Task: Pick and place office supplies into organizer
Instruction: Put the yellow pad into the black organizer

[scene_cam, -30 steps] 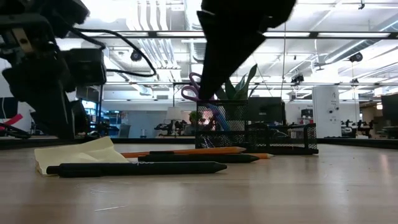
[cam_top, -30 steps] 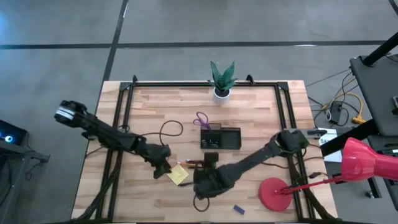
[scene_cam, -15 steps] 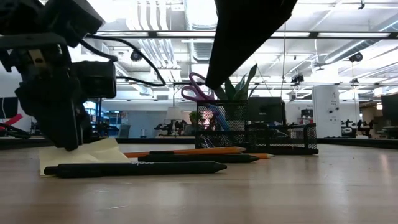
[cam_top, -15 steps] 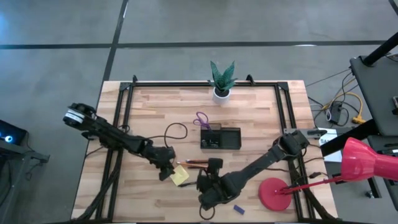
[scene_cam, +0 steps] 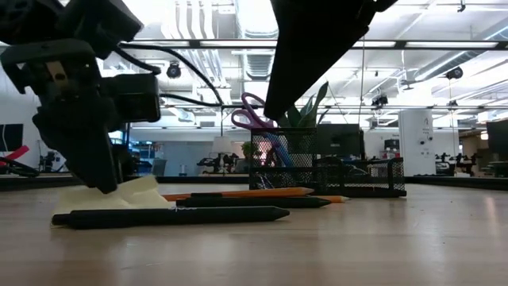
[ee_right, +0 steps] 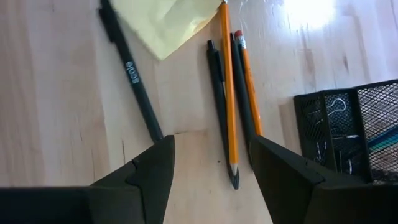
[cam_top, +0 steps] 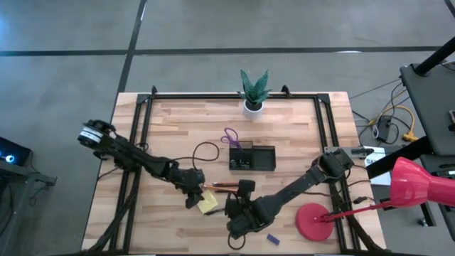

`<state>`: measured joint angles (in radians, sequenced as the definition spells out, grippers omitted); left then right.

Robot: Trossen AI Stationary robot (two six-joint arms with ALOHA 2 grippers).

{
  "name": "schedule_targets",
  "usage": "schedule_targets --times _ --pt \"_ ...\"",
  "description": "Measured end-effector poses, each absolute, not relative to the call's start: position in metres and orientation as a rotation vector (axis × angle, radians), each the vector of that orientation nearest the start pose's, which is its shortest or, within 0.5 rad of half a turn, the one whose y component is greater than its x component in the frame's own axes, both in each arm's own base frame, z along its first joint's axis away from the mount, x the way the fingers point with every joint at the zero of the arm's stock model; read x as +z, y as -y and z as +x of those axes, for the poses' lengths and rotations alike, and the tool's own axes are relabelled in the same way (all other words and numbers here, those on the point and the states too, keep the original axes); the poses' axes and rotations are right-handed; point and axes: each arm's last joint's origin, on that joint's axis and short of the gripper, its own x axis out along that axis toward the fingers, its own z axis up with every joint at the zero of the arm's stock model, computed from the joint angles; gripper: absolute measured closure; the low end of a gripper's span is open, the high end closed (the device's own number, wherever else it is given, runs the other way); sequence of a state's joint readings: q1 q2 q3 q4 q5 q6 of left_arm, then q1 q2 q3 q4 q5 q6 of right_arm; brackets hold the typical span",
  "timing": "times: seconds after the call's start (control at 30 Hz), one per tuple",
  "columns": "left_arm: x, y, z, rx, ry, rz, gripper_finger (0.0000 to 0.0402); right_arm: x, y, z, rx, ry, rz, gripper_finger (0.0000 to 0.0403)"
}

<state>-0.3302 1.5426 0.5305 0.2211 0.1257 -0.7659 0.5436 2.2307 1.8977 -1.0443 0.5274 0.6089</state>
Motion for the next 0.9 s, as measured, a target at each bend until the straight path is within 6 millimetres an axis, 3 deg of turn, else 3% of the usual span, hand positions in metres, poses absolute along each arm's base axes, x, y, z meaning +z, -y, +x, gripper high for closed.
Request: schedule_targets --times 0.13,0.33,0.47,0.7,0.9 --pt "0.121 0.092 0.257 -0.141 -0.899 -0.62 0.0299 0.197 -0.223 0.39 -0.361 -1.11 -0.132 0.0205" --pt "0.123 0.097 0.266 -0.201 -0.893 -0.566 0.0389 0.196 -0.231 0.374 -0.44 -1.152 -0.093 0.0216" --pt "0.13 0.096 0.265 -0.217 -0.872 -0.564 0.04 0.196 -0.241 0.362 -0.513 -1.146 -0.029 0.0226" --pt "0.166 0.091 0.264 -0.225 -0.718 -0.58 0.0401 0.2 -0.254 0.338 -0.793 -0.989 0.201 0.0244" --pt "0.206 0.081 0.263 -0.257 -0.545 -0.557 0.0401 0.206 -0.258 0.34 -0.877 -0.831 0.481 0.0252"
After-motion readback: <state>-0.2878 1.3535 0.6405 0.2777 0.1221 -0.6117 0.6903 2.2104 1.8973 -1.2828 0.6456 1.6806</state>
